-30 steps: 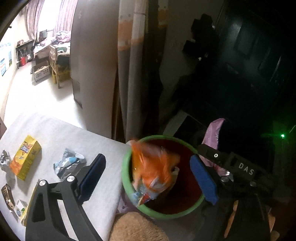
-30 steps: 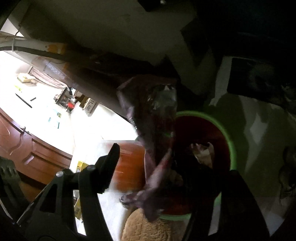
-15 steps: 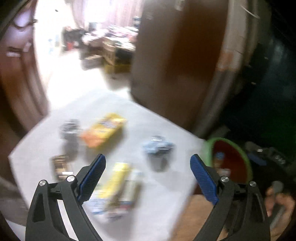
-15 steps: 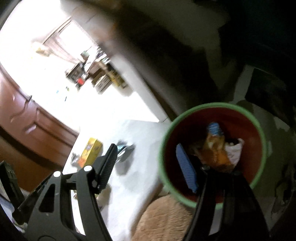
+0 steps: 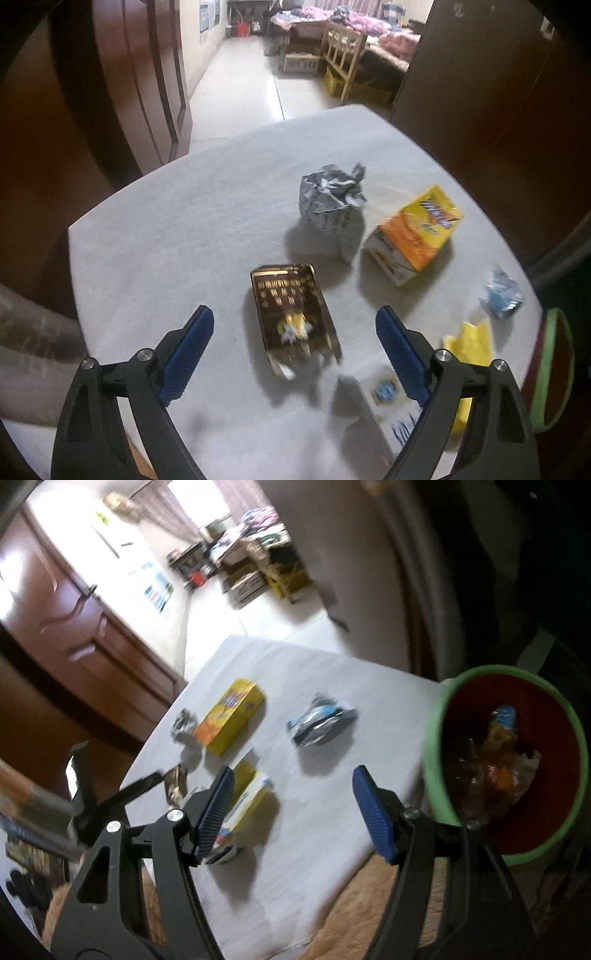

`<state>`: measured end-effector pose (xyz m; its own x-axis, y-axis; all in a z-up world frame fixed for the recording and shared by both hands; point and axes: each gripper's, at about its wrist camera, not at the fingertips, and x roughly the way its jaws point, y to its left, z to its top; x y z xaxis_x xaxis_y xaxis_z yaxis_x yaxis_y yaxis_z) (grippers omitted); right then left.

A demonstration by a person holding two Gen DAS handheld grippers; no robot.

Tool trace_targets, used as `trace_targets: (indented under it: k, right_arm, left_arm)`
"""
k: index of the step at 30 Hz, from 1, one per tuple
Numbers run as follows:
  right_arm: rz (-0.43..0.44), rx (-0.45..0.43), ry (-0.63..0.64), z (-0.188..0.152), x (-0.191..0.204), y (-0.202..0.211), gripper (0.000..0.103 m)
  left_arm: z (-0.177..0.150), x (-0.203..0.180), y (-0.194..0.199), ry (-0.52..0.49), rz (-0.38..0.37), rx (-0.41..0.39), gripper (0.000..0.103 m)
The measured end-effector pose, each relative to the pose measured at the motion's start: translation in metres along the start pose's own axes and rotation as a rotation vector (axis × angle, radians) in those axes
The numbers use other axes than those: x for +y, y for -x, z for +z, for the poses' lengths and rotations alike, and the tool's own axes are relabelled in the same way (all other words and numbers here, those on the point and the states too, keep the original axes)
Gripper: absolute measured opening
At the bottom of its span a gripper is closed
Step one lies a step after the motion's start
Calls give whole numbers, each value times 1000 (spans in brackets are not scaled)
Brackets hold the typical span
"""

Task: Collect trash
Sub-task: 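Grasp the yellow packaging strips with the right tool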

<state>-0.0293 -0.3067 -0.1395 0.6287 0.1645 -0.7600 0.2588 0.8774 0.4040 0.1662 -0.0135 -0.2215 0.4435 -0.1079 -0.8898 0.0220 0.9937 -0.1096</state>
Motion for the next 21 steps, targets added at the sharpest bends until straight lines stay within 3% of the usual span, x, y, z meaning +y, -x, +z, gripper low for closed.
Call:
trace_targets:
  k: [3,6,7,9,16,21]
  right_arm:
    - [16,28,21,-4,12,-6,65]
    - [22,56,41,-6,24,-13,68]
    - [22,63,46,-7,28,-15,69]
    - [26,84,55,-10,33,-23,70]
    - [56,212,60,-10,47,-68,73]
    - [77,328,18,-15,55,-115,74]
  left_arm:
    - [3,-2,-19,2,3,48,67]
    - [-1,6,-28,50,-23,87,39]
    - [-3,9,-25,60,-28,72,17]
    - [-8,11,-17,41,0,54,0]
    - [-31,27,45,60,-71,-46,0]
    - [-39,22,64,24,-78,-63,0]
